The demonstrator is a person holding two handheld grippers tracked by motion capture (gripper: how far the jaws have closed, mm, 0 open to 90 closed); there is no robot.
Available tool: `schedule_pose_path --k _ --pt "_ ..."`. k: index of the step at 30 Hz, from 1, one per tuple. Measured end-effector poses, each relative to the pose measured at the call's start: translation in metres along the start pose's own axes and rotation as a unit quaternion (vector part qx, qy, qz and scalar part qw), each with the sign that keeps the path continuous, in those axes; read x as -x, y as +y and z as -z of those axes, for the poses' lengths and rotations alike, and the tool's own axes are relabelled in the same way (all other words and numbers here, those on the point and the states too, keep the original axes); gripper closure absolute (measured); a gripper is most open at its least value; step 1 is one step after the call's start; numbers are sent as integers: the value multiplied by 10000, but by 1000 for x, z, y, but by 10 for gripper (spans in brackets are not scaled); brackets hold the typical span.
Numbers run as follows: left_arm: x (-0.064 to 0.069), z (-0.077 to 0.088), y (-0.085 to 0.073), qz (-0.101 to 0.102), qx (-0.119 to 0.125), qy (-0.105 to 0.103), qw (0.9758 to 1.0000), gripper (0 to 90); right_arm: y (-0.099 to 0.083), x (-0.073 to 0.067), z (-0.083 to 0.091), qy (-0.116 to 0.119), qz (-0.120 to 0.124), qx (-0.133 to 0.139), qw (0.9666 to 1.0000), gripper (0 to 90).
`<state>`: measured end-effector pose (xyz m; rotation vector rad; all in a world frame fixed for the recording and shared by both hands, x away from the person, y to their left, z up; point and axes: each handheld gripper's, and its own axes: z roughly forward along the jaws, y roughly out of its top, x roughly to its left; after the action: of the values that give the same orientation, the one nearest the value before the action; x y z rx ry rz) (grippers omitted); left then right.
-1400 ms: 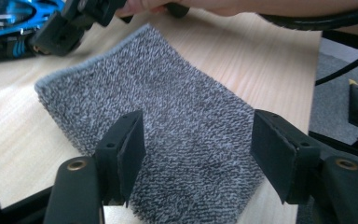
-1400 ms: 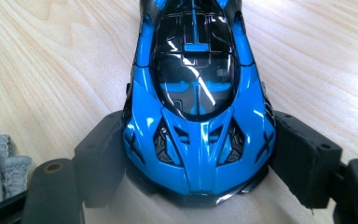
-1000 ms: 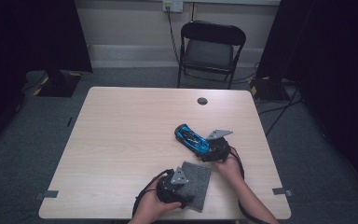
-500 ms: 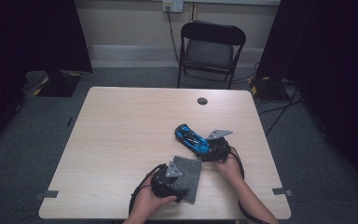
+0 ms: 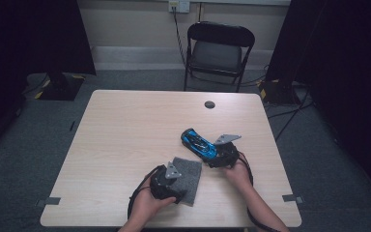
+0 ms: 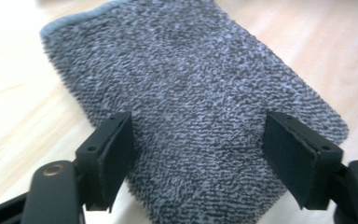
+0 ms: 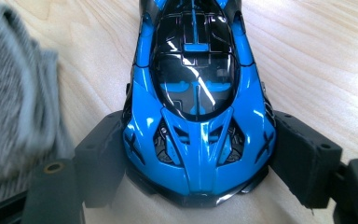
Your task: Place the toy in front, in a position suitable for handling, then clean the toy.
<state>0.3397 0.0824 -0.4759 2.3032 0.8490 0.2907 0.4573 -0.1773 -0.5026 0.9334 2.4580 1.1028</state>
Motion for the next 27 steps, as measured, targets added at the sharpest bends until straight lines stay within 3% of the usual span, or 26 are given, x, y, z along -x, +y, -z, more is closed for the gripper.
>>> schedule_pose_path --k 2,5,7,13,16,21,27 --pt "-1 3 -1 125 114 74 9998 204 0 0 0 0 0 -1 10000 245" --pt "4 2 -1 204 268 -124 9994 217 0 0 0 -2 1 1 10000 245" --pt "6 -2 -2 197 242 -203 9993 234 0 0 0 0 1 -1 10000 245" --pt "4 -7 -5 477 300 -259 9981 230 0 0 0 0 0 -2 10000 245" --pt "5 -10 -6 451 315 -159 9984 229 0 0 0 -2 0 1 10000 245" --pt "9 -11 -6 226 226 10 9995 250 0 0 0 -2 2 -1 10000 245" --pt "8 -11 -5 179 203 69 9996 314 0 0 0 -3 2 -1 10000 245"
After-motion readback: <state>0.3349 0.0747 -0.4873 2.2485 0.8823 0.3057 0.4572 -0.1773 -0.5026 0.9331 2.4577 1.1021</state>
